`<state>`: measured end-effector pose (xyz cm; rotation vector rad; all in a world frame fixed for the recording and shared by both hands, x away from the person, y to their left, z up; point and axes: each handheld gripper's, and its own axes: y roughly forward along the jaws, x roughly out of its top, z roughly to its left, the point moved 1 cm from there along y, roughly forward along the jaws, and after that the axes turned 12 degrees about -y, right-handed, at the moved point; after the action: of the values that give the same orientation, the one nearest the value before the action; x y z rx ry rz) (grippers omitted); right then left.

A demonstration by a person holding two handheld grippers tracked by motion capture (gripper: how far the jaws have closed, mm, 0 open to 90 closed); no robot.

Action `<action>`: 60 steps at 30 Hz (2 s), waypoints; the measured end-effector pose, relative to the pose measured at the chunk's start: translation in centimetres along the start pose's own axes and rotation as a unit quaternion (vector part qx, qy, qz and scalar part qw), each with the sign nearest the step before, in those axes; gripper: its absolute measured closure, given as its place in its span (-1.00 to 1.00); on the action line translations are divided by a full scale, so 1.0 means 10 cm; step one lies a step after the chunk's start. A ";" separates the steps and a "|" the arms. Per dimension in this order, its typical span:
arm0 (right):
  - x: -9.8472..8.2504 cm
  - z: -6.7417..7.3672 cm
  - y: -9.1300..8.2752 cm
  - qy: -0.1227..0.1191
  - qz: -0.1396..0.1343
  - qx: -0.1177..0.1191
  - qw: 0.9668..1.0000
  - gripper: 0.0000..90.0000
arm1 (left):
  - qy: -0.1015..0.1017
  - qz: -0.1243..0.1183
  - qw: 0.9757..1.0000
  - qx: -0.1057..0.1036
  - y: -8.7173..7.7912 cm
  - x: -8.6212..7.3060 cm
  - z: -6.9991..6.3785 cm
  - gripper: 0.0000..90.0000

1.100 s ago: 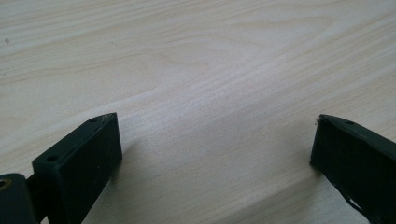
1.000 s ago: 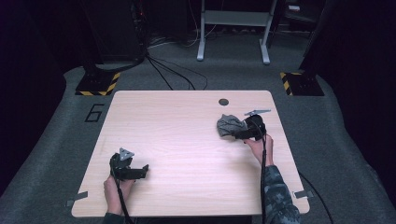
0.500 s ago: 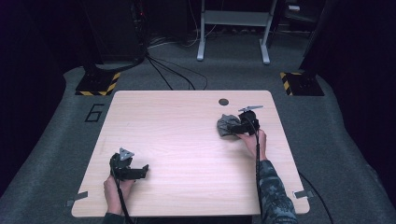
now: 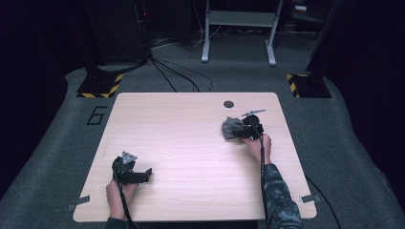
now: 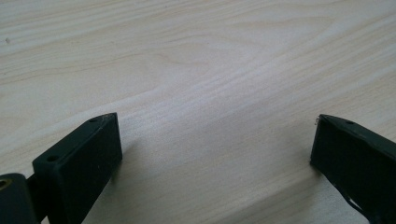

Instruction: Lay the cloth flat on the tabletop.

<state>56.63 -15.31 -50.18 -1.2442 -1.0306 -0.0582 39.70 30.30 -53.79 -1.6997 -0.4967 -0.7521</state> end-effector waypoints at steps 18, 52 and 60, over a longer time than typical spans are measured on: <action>0.01 0.10 -0.29 -0.001 -0.069 0.007 0.998 0.56 | -0.007 -0.003 1.000 0.004 0.00 0.00 0.00 -0.96; -0.32 1.23 -1.04 -0.098 -0.128 0.060 0.985 0.53 | -0.009 -0.004 1.000 0.005 0.00 0.00 0.00 -0.96; -0.48 1.45 -1.01 -0.107 -0.112 0.075 0.985 0.51 | -0.010 -0.004 1.000 0.005 0.00 0.00 0.00 -0.96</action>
<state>39.54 -9.86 -46.51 -1.0087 -1.3356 -0.0197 39.69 30.31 -53.81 -1.6986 -0.5208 -0.7377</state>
